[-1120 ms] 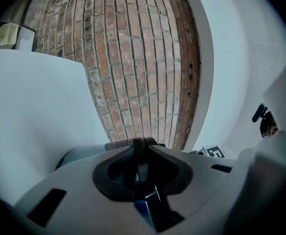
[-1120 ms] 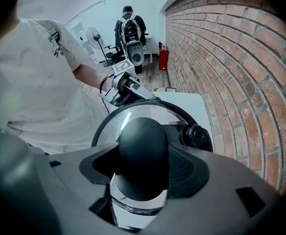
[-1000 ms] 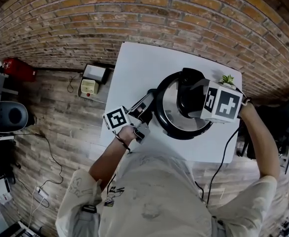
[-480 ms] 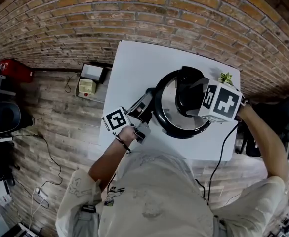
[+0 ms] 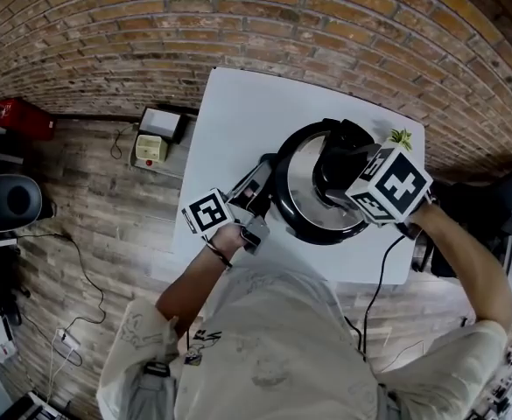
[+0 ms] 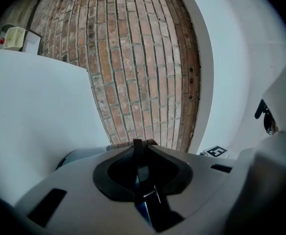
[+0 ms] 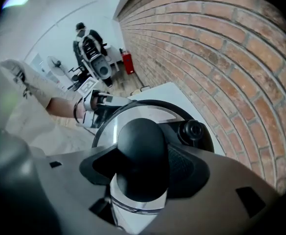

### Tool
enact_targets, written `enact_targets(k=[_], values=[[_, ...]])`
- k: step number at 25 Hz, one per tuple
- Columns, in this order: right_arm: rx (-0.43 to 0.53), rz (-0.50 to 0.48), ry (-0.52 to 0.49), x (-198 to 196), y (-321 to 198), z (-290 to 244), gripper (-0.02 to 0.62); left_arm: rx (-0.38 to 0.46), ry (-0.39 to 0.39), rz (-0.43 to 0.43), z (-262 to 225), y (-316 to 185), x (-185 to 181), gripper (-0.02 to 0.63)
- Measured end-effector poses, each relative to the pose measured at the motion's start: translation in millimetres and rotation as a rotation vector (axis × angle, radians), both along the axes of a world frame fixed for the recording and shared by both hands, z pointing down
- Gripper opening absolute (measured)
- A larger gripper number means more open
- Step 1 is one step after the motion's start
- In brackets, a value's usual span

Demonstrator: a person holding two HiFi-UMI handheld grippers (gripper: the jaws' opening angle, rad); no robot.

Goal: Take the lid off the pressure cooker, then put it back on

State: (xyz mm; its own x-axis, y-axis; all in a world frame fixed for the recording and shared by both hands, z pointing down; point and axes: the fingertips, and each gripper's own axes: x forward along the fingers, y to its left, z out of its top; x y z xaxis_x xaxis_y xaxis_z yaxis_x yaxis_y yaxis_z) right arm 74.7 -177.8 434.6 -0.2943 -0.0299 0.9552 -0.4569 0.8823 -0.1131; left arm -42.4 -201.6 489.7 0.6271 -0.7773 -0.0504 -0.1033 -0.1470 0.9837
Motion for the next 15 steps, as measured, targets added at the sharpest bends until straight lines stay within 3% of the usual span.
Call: enact_targets(k=[3, 5, 15], values=[[0.014, 0.183, -0.013, 3.3, -2.9, -0.7, 0.292, -0.002, -0.057, -0.019, 2.0, 1.1, -1.6, 0.084], [0.031, 0.237, -0.010, 4.6, -6.1, -2.2, 0.298, -0.004, -0.071, -0.033, 1.8, 1.6, -2.4, 0.086], [0.032, 0.195, -0.020, 0.5, -3.9, -1.3, 0.296, -0.013, -0.043, -0.031, 1.4, 1.4, -3.4, 0.087]])
